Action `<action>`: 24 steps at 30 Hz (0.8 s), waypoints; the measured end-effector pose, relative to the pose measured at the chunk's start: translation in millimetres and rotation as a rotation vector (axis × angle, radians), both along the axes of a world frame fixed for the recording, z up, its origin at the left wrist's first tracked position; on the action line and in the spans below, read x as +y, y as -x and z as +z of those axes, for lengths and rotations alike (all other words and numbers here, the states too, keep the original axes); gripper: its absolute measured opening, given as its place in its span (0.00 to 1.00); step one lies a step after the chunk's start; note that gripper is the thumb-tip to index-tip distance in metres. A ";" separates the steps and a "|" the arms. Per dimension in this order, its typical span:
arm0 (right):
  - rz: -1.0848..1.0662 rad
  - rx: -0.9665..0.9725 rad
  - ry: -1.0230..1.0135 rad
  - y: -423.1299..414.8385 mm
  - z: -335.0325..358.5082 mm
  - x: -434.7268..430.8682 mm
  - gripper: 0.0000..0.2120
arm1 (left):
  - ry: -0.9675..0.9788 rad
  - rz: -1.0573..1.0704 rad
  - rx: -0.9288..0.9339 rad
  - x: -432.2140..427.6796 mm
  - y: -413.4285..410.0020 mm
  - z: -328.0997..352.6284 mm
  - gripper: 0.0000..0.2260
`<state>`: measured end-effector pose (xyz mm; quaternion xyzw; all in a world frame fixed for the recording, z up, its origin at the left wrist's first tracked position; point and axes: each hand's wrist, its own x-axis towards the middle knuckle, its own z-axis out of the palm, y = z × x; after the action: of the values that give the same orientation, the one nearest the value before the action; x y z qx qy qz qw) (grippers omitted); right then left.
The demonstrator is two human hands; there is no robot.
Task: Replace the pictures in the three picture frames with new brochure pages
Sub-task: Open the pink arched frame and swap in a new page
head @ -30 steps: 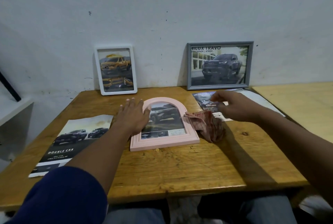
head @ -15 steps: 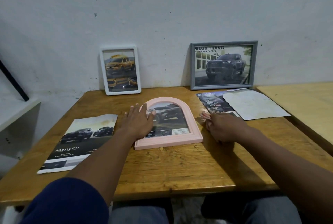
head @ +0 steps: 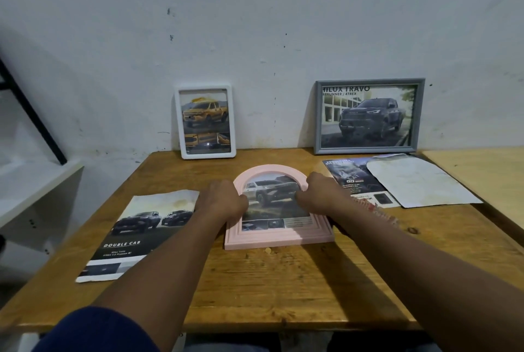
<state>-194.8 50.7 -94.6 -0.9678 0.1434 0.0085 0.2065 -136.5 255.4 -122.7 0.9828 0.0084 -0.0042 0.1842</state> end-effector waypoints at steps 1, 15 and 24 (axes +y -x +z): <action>-0.018 -0.018 -0.042 0.0 0.3 0.8 0.23 | 0.043 0.011 -0.001 -1.6 -0.2 0.8 0.13; 0.051 -0.558 -0.448 -28.7 42.8 -13.6 0.24 | 0.578 -0.094 -0.269 -12.1 -41.6 49.1 0.14; 0.045 -0.560 -0.508 -56.0 28.9 -28.0 0.26 | 0.690 -0.099 -0.279 -35.2 -78.5 39.1 0.29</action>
<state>-138.8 22.8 -65.7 -0.8536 0.0535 -0.2164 0.4708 -58.1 220.2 -83.6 0.8532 -0.0663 0.1182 0.5036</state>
